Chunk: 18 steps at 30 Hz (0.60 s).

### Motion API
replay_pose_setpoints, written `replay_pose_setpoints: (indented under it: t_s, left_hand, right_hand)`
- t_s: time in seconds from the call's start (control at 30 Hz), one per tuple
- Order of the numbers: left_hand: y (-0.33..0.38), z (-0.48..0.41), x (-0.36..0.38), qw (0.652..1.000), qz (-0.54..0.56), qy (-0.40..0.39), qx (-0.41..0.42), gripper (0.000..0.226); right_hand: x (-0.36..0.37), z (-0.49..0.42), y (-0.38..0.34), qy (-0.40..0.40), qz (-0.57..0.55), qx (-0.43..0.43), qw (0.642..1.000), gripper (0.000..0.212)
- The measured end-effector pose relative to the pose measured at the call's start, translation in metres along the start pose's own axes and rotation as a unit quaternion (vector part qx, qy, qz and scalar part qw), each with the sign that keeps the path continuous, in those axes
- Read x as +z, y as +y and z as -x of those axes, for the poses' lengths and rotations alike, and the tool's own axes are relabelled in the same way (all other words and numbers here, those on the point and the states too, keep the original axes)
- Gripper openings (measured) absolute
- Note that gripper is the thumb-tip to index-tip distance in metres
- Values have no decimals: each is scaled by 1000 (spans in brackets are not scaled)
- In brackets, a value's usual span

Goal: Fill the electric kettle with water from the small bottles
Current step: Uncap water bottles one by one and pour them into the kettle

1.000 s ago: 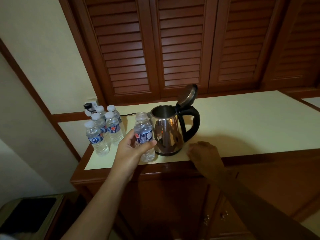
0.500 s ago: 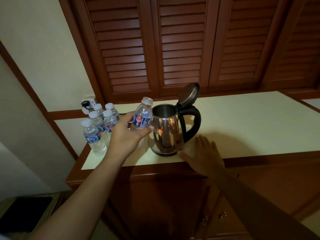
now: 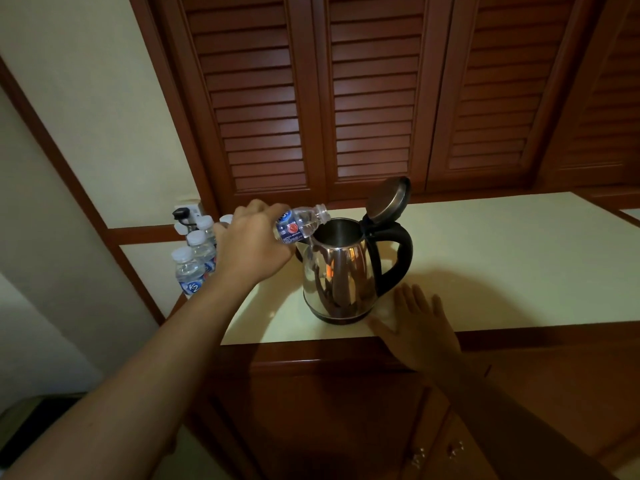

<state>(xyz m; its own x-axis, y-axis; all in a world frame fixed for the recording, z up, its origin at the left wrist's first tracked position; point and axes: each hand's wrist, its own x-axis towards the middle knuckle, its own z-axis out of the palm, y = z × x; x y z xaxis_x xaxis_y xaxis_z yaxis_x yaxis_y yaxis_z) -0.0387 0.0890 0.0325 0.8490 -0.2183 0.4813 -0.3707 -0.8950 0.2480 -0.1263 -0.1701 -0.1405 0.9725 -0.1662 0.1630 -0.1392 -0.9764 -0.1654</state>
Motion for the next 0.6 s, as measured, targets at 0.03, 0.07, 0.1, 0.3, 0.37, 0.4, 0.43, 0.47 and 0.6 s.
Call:
replay_pose_setpoints:
  t_s: [0.03,0.07,0.1,0.3,0.37,0.4,0.43,0.47,0.6]
  left_hand:
    - [1,-1,0,1000,-23,1,3,60]
    - [1,-2,1,999,-41,3,8,61]
    - [0,-2,1,998,-56,7,15,62]
    - [-2,-11,2,991,-112,50,58,61]
    - [-1,-14,0,988,-130,55,70,62]
    - [-1,-15,0,986,-138,58,77,61]
    - [0,-16,-1,984,-146,58,86,61]
    - [1,-18,-3,982,-154,57,94,61]
    - [4,-22,-7,977,-174,50,110,60]
  right_hand:
    - [1,0,0,0,1,0,1000,106]
    - [2,0,0,3,4,0,1000,105]
    - [2,0,0,8,8,0,1000,105]
    - [2,2,-3,12,-16,7,1000,102]
    - [2,4,-3,13,-24,12,1000,101]
    - [2,5,-3,12,-23,14,1000,101]
    - [1,5,-3,12,-21,15,1000,100]
    - [1,5,-3,14,-20,14,1000,99]
    - [0,4,-1,24,-31,-3,999,93]
